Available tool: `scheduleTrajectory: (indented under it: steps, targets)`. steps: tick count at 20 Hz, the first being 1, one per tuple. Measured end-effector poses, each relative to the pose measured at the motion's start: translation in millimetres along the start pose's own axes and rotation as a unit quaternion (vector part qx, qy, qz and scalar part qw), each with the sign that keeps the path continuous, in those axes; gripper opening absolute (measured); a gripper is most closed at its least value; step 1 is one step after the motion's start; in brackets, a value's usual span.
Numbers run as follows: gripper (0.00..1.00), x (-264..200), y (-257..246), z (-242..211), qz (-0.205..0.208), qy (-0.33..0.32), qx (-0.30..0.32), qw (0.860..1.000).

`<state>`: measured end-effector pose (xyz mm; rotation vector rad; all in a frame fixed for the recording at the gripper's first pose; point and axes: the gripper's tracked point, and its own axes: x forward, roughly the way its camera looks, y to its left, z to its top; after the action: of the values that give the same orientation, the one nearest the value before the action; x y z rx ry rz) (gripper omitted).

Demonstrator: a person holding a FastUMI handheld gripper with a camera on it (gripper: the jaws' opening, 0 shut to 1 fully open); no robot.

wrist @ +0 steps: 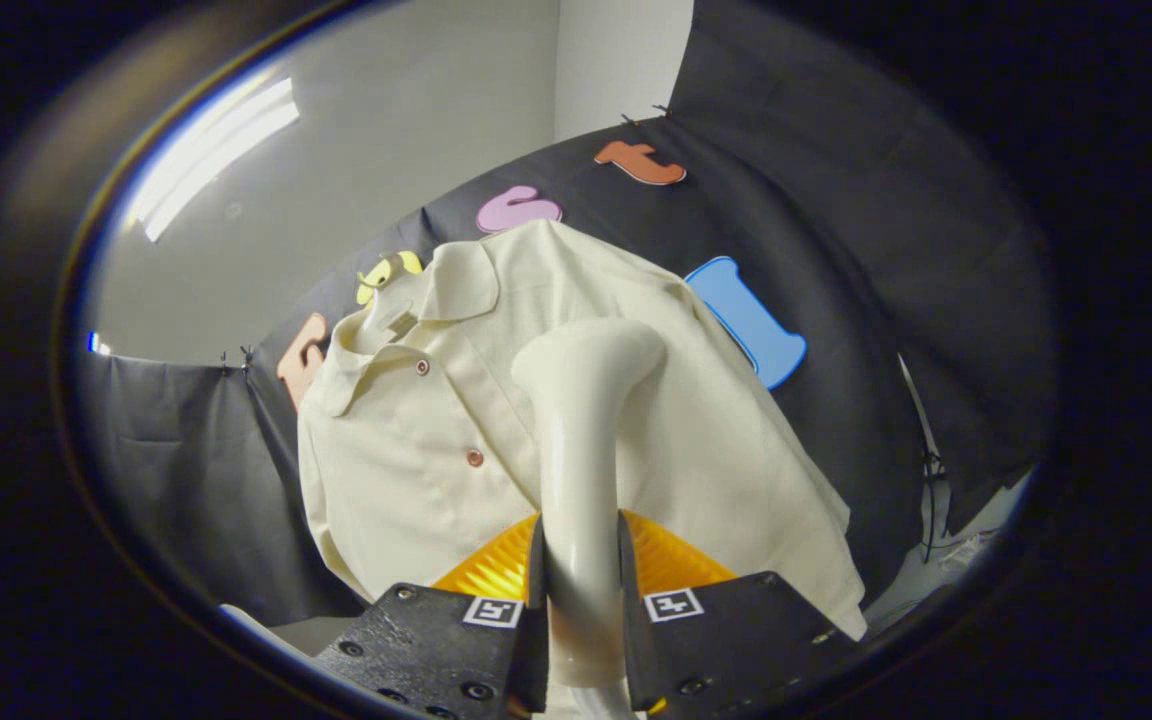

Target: Iron the clothes twice with a garment steamer, once on the left side and once on the right side.

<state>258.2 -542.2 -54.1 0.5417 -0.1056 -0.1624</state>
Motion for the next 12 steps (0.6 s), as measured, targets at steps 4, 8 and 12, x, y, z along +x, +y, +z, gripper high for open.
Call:
scheduleTrajectory:
  steps: [4, 8, 12]
  targets:
    - [0.30, -10, -8, -18, -0.015, 0.017, -0.010, 1.000]
    - [0.30, -20, -17, -30, -0.026, 0.031, -0.013, 0.999]
    - [0.30, -29, -27, -46, -0.036, 0.043, -0.014, 0.998]
